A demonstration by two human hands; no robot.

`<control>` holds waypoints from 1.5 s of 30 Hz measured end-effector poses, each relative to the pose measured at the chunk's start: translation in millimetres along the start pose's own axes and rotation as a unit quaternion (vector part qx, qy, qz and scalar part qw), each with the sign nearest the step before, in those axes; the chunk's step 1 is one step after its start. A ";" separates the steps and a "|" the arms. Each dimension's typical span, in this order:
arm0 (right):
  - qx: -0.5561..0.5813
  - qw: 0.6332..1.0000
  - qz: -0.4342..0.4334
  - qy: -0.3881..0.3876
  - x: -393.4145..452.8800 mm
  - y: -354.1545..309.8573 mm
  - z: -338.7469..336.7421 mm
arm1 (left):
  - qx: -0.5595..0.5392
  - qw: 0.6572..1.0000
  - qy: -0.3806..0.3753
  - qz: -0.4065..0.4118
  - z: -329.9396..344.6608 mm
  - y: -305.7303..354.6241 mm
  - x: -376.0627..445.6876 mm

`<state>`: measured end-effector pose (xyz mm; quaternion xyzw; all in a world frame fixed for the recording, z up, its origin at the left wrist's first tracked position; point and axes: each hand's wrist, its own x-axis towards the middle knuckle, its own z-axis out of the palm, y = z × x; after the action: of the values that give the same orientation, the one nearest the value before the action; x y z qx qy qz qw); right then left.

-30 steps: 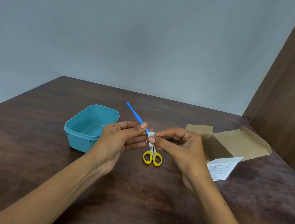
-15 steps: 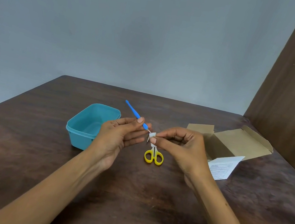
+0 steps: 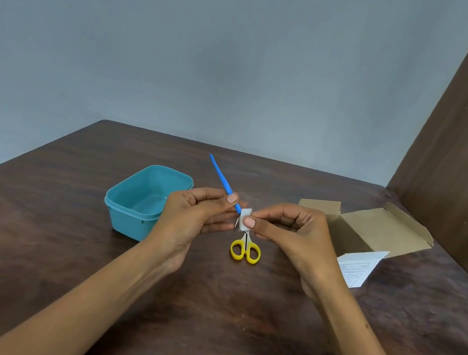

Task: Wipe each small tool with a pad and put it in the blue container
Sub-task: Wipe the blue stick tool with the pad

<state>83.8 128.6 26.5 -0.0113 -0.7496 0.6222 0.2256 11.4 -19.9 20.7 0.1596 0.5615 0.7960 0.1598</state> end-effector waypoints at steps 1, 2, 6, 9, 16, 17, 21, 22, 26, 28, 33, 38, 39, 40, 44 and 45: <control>-0.012 1.000 -0.011 0.004 -0.2 0.3 1.3 | 0.001 1.000 0.004 0.005 0.6 -0.4 -0.4; -0.024 0.999 -0.022 0.008 -0.5 0.8 3.4 | 0.002 1.000 0.007 0.009 1.3 -1.0 -1.1; -0.055 0.997 -0.039 0.035 -2.1 3.9 12.5 | 0.015 1.000 0.018 0.020 3.5 -4.9 -2.0; -0.068 0.996 -0.024 0.045 -1.6 4.4 10.3 | -0.001 0.999 0.025 0.021 2.3 -2.5 -1.5; -0.053 0.997 -0.042 0.044 -1.0 3.5 8.1 | -0.013 0.999 0.029 0.020 2.8 1.3 -2.5; -0.051 0.997 -0.042 0.041 -0.7 3.4 7.6 | -0.013 0.999 0.030 0.020 2.9 1.5 -2.8; -0.031 0.999 -0.029 0.031 0.8 1.4 1.8 | -0.018 0.999 0.034 0.023 0.9 3.0 -2.1; -0.026 0.999 -0.028 0.028 1.0 0.6 0.9 | -0.017 0.999 0.036 0.023 0.6 3.0 -2.0; -0.004 0.999 -0.035 0.017 -0.7 -2.3 3.6 | -0.011 0.999 0.039 0.027 1.3 1.3 -2.2; -0.008 0.999 -0.040 0.019 -1.6 -1.8 6.8 | -0.002 0.999 0.040 0.032 2.2 -0.6 -2.6; -0.041 0.997 -0.054 0.045 -3.3 2.8 13.3 | 0.009 0.998 0.040 0.040 4.4 -4.7 -3.1; -0.048 0.995 -0.059 0.063 -2.4 5.1 16.0 | 0.030 0.998 0.044 0.039 4.5 -7.9 -2.9; -0.045 0.996 -0.055 0.061 -1.8 5.2 15.5 | 0.029 0.998 0.044 0.037 4.4 -8.1 -2.6; -0.040 0.996 -0.051 0.059 -1.5 4.9 14.8 | 0.028 0.998 0.044 0.034 4.6 -8.1 -2.4; -0.042 0.996 -0.042 0.061 -0.8 4.3 12.8 | 0.025 0.999 0.040 0.027 5.0 -8.7 -1.8; -0.041 0.997 -0.037 0.062 -0.8 4.0 12.2 | 0.024 0.999 0.037 0.024 5.1 -8.9 -1.7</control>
<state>79.1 117.9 21.0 -0.0307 -0.7589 0.5804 0.2938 15.8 -13.5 13.8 0.1469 0.5822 0.7912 0.1157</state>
